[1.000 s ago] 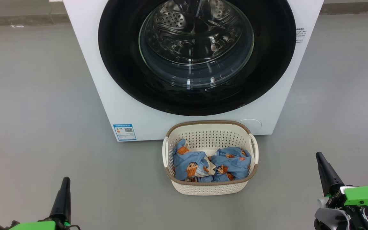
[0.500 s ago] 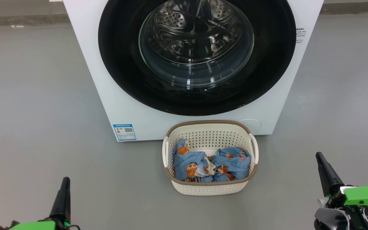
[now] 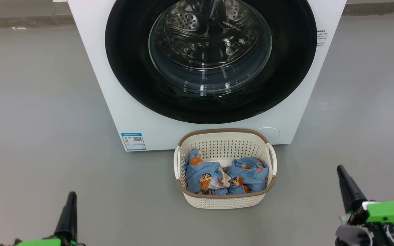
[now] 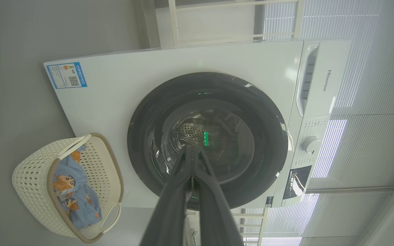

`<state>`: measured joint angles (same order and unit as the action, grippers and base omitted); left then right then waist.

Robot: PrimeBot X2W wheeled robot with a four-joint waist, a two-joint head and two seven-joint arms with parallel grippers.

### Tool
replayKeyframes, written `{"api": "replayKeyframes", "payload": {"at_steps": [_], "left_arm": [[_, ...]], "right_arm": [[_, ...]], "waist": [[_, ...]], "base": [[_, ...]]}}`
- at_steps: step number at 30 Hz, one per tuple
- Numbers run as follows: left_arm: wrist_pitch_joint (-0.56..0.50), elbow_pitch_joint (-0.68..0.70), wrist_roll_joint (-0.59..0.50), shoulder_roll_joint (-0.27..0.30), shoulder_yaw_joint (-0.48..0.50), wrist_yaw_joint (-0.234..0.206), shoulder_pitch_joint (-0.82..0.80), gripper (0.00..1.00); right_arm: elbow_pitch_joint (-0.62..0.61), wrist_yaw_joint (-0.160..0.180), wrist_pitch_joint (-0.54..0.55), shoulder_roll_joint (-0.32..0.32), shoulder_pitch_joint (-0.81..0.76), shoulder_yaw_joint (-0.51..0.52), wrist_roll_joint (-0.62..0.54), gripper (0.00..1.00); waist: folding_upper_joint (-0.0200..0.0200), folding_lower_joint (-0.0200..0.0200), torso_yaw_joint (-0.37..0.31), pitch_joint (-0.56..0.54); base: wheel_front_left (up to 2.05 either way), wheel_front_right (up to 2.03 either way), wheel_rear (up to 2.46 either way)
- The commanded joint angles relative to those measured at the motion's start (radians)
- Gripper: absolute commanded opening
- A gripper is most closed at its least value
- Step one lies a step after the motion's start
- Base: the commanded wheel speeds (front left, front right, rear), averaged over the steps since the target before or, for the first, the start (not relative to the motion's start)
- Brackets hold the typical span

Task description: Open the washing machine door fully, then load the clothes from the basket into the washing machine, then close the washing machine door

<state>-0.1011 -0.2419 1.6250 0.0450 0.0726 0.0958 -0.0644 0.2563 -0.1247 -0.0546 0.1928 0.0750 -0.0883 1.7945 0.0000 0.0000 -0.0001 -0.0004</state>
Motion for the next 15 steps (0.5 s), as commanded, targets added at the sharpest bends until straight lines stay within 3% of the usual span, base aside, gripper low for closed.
{"api": "replayKeyframes", "payload": {"at_steps": [1, 2, 3, 4, 15], "left_arm": [[0.001, -0.01, 0.0, -0.001, -0.001, 0.0, 0.005, 1.0], [0.001, -0.022, 0.0, -0.004, -0.003, 0.0, 0.013, 0.0], [0.001, -0.033, 0.0, -0.007, -0.004, -0.001, 0.022, 0.0], [0.001, -0.045, -0.001, -0.01, -0.005, -0.001, 0.032, 1.0], [0.032, -0.028, -0.04, -0.004, -0.021, 0.002, 0.036, 1.0]], "right_arm": [[0.011, 0.0, 0.0, -0.005, -0.005, -0.002, 0.0, 1.0], [0.023, 0.0, 0.0, -0.012, -0.012, -0.005, 0.0, 0.0], [0.033, 0.0, 0.0, -0.02, -0.023, -0.007, 0.0, 0.0], [0.047, 0.0, 0.0, -0.029, -0.034, -0.008, 0.0, 1.0], [0.035, 0.0, -0.014, -0.035, -0.037, -0.017, -0.029, 1.0]], "waist": [[0.0, 0.0, 0.0, 0.0], [0.0, 0.0, 0.0, 0.0], [0.0, 0.0, 0.0, 0.0], [0.0, 0.0, 0.0, 0.0], [0.0, 0.0001, 0.003, 0.0]], "base": [[0.0, 0.0, 0.0], [0.0, 0.0, 0.0], [0.0, 0.0, 0.0], [0.0, 0.0, 0.0], [0.0, 0.0, 0.0]]}}
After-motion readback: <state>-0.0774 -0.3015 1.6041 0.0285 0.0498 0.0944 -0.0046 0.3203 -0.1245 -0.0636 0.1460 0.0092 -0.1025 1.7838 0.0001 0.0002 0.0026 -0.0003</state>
